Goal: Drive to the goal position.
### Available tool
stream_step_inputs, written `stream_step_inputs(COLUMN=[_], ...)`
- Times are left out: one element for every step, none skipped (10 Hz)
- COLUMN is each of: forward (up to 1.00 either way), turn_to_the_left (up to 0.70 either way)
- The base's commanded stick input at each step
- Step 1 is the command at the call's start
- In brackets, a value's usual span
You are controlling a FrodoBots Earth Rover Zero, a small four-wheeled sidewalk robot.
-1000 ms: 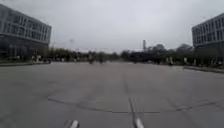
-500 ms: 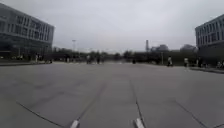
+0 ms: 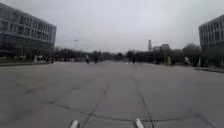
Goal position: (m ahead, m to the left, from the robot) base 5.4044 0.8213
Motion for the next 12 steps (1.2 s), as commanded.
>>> stream_step_inputs(forward=[1.00, 1.00, 1.00, 1.00, 1.00, 1.00, 1.00, 1.00, 1.00, 1.00, 1.00, 1.00], turn_to_the_left=[0.00, 0.00, 0.00, 0.00, 0.00, 0.00, 0.00, 0.00, 0.00, 0.00, 0.00, 0.00])
